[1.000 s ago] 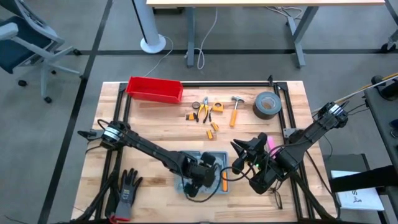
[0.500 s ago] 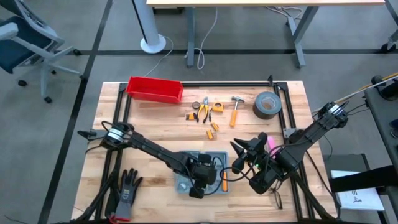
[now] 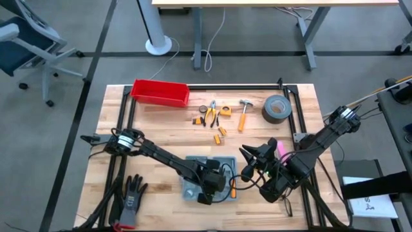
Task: Prefit tool cases
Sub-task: Put the voltage tester screwdriver into the gray toolbox
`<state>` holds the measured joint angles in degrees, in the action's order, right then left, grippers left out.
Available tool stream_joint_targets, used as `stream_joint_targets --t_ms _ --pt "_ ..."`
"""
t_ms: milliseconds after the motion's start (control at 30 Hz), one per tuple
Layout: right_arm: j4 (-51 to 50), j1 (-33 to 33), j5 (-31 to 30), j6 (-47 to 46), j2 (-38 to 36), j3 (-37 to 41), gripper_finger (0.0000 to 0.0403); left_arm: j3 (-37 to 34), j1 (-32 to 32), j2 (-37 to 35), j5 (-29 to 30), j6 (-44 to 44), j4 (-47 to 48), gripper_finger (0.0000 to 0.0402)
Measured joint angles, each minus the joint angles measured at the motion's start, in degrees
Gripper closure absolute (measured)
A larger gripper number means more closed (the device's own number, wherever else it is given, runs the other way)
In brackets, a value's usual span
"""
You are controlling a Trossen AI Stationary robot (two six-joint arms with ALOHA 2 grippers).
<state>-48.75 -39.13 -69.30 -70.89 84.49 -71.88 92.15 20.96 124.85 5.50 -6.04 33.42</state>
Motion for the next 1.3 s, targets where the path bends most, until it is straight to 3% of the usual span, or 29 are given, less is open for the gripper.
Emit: stream_joint_targets --t_ms 300,600,1033,1300 --pt "0.1 0.0 -0.5 0.0 0.0 0.0 0.0332 3.0 -0.2 -3.7 -0.1 1.4 4.7 0.0299" --pt "0.2 0.0 -0.5 0.0 0.0 0.0 0.0346 4.5 -0.2 -3.7 -0.1 1.1 8.2 0.031" --pt "1.2 0.0 -0.4 0.8 0.0 0.0 0.0333 3.1 -1.6 -0.5 -0.2 0.3 7.7 0.0269" --pt "1.5 -0.3 -0.4 1.1 0.0 0.0 0.0335 3.1 -1.8 0.7 -1.0 0.8 7.8 0.027"
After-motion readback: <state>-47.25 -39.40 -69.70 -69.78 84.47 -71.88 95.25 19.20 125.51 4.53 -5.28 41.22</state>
